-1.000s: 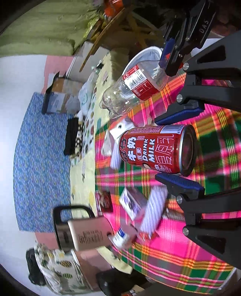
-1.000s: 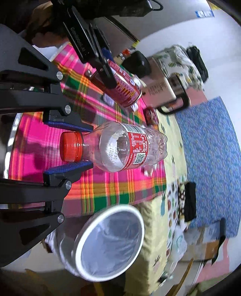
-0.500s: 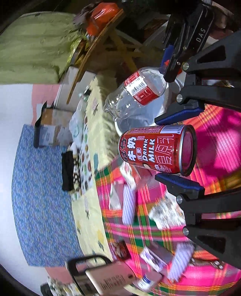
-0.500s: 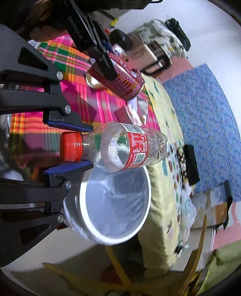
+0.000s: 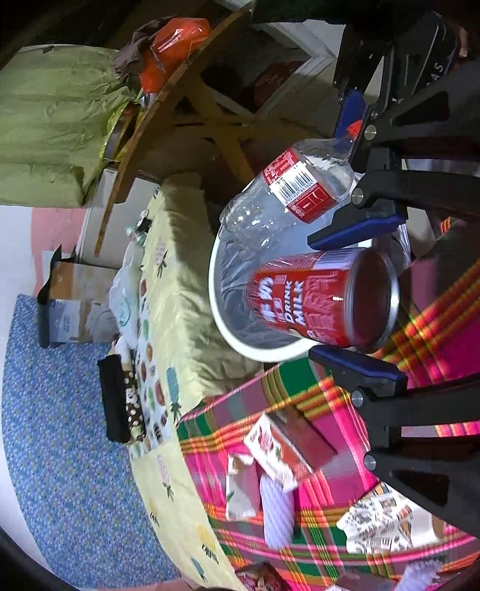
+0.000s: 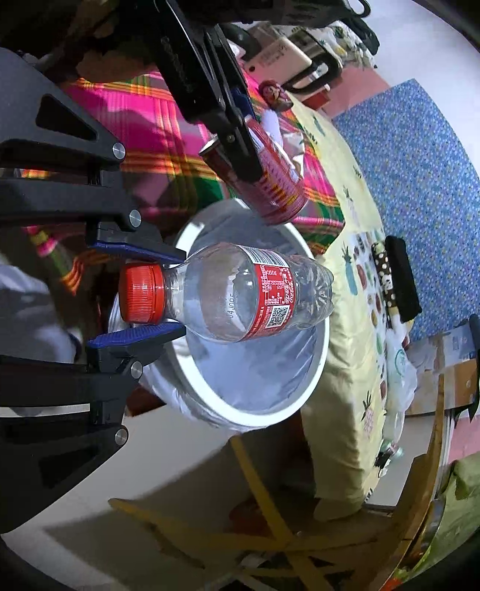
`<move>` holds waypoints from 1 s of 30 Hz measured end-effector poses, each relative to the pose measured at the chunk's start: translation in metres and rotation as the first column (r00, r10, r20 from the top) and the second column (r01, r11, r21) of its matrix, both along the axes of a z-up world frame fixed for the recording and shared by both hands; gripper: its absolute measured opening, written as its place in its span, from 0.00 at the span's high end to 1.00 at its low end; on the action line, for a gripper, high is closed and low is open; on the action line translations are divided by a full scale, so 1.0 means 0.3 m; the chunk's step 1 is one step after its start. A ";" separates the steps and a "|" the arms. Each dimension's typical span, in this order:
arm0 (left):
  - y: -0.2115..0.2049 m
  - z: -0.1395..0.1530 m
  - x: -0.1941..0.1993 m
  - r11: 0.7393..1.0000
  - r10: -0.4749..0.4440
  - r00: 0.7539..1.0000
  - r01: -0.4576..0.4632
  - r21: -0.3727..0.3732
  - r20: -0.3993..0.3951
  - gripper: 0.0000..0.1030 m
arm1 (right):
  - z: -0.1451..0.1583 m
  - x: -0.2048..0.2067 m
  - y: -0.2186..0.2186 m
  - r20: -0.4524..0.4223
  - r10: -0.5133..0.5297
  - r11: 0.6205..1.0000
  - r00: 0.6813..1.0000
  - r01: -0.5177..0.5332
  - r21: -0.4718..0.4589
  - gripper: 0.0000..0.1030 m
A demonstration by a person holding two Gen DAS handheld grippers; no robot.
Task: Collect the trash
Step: 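Carry can and bottle over the white bin and open both tools, then move left tool to the patterned paper wrapper and grasp it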
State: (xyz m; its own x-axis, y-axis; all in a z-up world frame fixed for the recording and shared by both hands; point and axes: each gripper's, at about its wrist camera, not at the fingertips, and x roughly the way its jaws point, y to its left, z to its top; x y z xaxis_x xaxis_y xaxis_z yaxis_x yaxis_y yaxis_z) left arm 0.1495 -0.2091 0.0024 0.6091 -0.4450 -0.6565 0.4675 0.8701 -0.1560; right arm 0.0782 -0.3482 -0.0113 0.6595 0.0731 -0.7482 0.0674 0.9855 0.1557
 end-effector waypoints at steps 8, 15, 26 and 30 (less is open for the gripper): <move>-0.042 -0.014 0.035 1.000 -0.017 1.000 0.017 0.002 -0.005 0.46 | 0.001 0.016 -0.034 -0.007 -0.032 0.999 0.999 0.032 -0.010 0.67; -0.035 -0.006 0.040 1.000 -0.009 1.000 0.009 -0.003 0.005 0.46 | 0.018 0.010 -0.039 0.036 -0.033 0.999 0.999 0.033 -0.012 0.67; 0.078 -0.001 -0.036 0.998 0.067 0.998 -0.067 -0.016 -0.008 0.46 | 0.044 -0.020 0.011 0.088 0.026 0.999 0.996 -0.028 0.017 0.66; 0.134 -0.001 -0.075 0.994 0.108 0.994 -0.108 -0.008 -0.002 0.46 | 0.051 -0.030 0.052 0.105 0.069 0.997 0.992 -0.072 0.026 0.66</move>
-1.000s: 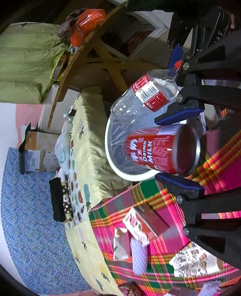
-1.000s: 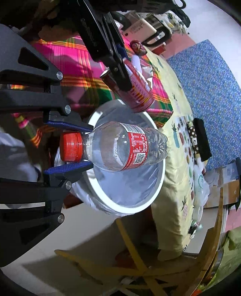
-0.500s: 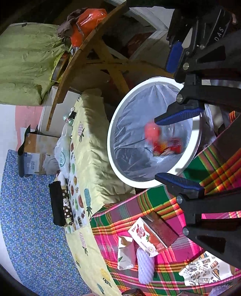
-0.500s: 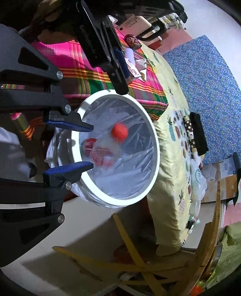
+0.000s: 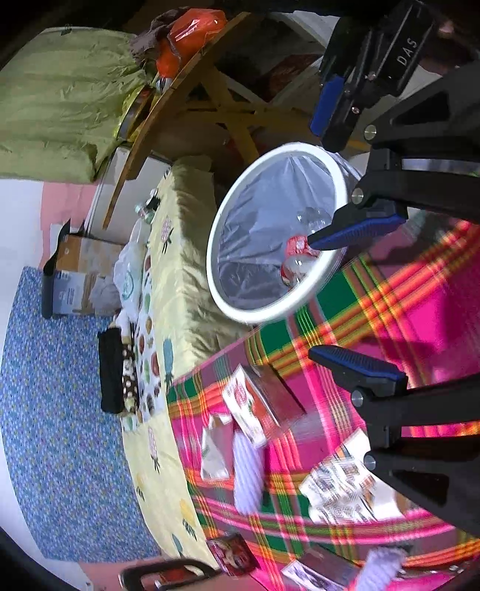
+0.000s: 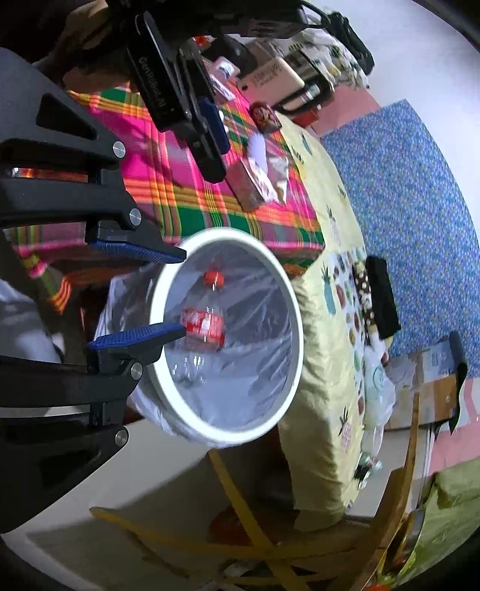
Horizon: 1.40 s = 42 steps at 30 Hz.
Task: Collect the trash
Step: 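Move left tool to the patterned paper wrapper and grasp it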
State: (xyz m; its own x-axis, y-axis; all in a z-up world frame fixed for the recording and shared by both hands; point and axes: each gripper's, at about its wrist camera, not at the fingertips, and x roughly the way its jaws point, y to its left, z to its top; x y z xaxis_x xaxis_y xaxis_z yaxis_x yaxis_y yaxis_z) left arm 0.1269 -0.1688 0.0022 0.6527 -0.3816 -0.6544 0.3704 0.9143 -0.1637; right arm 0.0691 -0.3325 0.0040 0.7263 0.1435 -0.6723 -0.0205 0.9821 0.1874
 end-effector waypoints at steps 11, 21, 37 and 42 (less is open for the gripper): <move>0.165 0.017 -0.117 0.992 0.127 0.991 -0.127 0.003 0.034 0.46 | 0.010 -0.028 0.136 0.013 0.119 0.993 0.993 -0.119 0.003 0.48; 0.320 0.001 -0.176 0.970 0.244 0.969 -0.244 0.008 0.031 0.46 | 0.014 -0.042 0.213 0.024 0.179 0.984 0.984 -0.179 -0.007 0.47; 0.395 -0.062 -0.085 0.943 0.329 0.943 -0.331 -0.037 -0.052 0.46 | 0.007 -0.001 0.248 0.010 0.200 0.980 0.980 -0.200 -0.001 0.47; 0.393 -0.095 -0.033 0.936 0.348 0.934 -0.351 -0.037 -0.077 0.46 | 0.000 0.029 0.257 0.000 0.209 0.978 0.978 -0.209 -0.003 0.47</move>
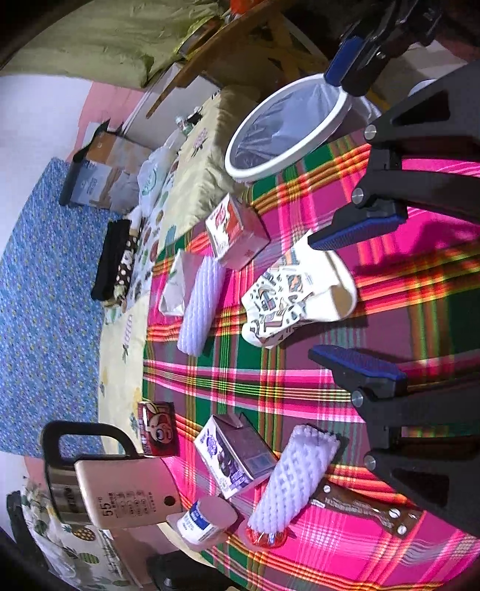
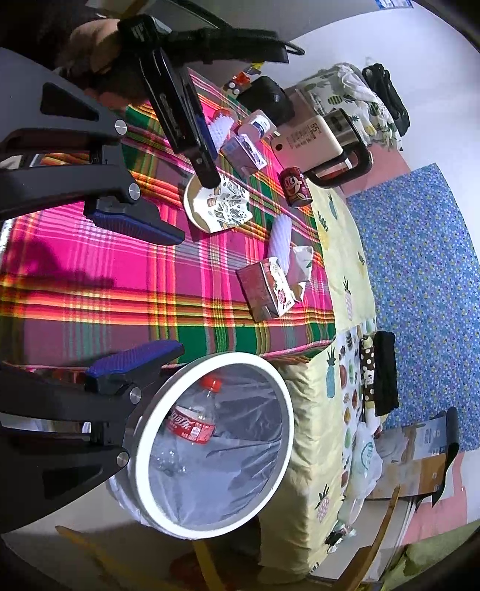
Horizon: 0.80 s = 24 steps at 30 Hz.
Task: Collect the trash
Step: 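Move left tool to the patterned paper wrapper and grasp it, then grasp the strawberry juice carton with right tool while left tool holds the wrapper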
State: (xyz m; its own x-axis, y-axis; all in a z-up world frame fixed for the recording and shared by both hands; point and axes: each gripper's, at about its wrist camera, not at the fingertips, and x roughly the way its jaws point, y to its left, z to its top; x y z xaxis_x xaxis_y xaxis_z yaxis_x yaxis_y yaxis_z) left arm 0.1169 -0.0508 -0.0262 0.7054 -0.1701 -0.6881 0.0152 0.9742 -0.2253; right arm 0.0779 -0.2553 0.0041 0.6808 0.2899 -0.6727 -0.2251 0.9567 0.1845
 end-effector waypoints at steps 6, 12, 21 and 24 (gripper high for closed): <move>-0.005 -0.033 0.057 1.000 -0.015 0.999 0.014 -0.019 -0.042 0.72 | 0.001 0.050 0.016 -0.001 0.013 1.000 1.000 -0.013 -0.006 0.47; 0.009 -0.021 0.048 1.000 -0.031 0.999 0.031 -0.002 -0.030 0.79 | -0.004 0.128 0.046 -0.015 0.026 1.000 1.000 -0.026 -0.006 0.47; 0.090 0.035 0.045 1.000 -0.014 1.000 0.013 0.027 0.019 0.79 | -0.022 0.291 0.066 -0.036 0.056 0.998 0.998 -0.056 0.008 0.47; 0.118 0.037 0.050 1.000 -0.005 1.000 0.005 0.021 0.018 0.79 | -0.036 0.350 0.059 -0.048 0.056 0.998 0.997 -0.055 0.019 0.47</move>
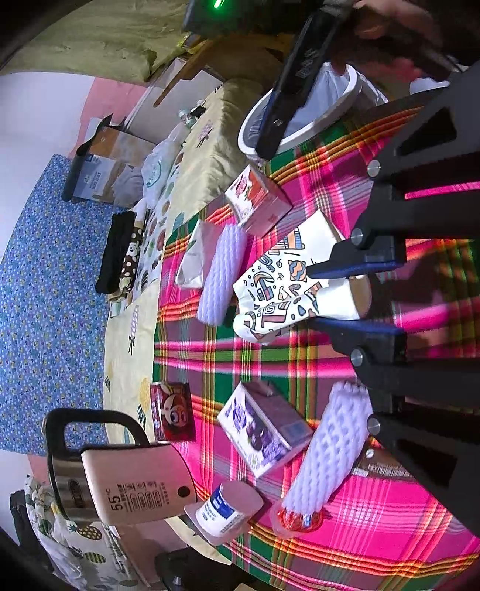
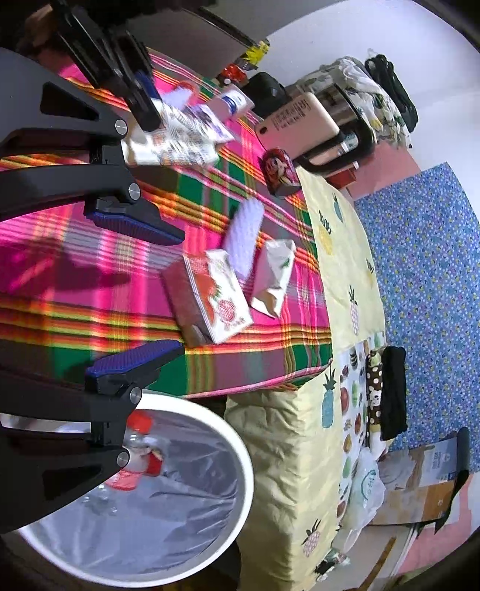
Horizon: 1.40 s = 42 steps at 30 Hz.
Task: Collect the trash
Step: 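Grasp the strawberry juice carton with right tool while left tool holds the wrapper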
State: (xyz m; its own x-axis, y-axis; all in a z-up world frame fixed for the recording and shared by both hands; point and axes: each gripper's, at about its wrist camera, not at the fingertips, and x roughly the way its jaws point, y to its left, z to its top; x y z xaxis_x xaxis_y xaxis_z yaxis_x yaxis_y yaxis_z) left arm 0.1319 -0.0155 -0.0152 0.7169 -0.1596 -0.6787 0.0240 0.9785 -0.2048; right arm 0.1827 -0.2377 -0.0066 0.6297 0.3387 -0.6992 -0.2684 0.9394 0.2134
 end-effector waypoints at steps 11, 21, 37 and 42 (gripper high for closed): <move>0.064 0.000 0.009 1.000 0.019 1.000 -0.019 -0.012 0.000 0.79 | -0.045 0.115 0.005 -0.072 0.083 0.995 0.994 -0.079 0.056 0.47; 0.094 0.020 -0.027 0.999 0.039 0.999 -0.039 -0.005 0.008 0.79 | -0.066 0.202 -0.006 -0.123 0.124 0.991 0.985 -0.116 0.073 0.47; 0.152 0.051 -0.090 0.996 0.086 0.996 -0.086 -0.006 0.020 0.79 | 0.024 -0.109 0.175 -0.029 0.363 0.931 0.931 -0.364 -0.031 0.47; 0.165 0.038 -0.087 0.996 0.087 0.996 -0.087 -0.008 0.007 0.79 | 0.008 -0.050 0.189 0.029 0.329 0.932 0.944 -0.319 -0.170 0.42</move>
State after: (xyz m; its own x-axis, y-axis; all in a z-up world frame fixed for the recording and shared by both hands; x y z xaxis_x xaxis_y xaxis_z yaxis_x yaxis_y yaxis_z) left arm 0.1059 0.0340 -0.0039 0.7333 -0.1019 -0.6723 -0.0594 0.9753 -0.2126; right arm 0.1676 -0.1810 -0.0041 0.5444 0.4169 -0.7279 -0.5710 0.8199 0.0426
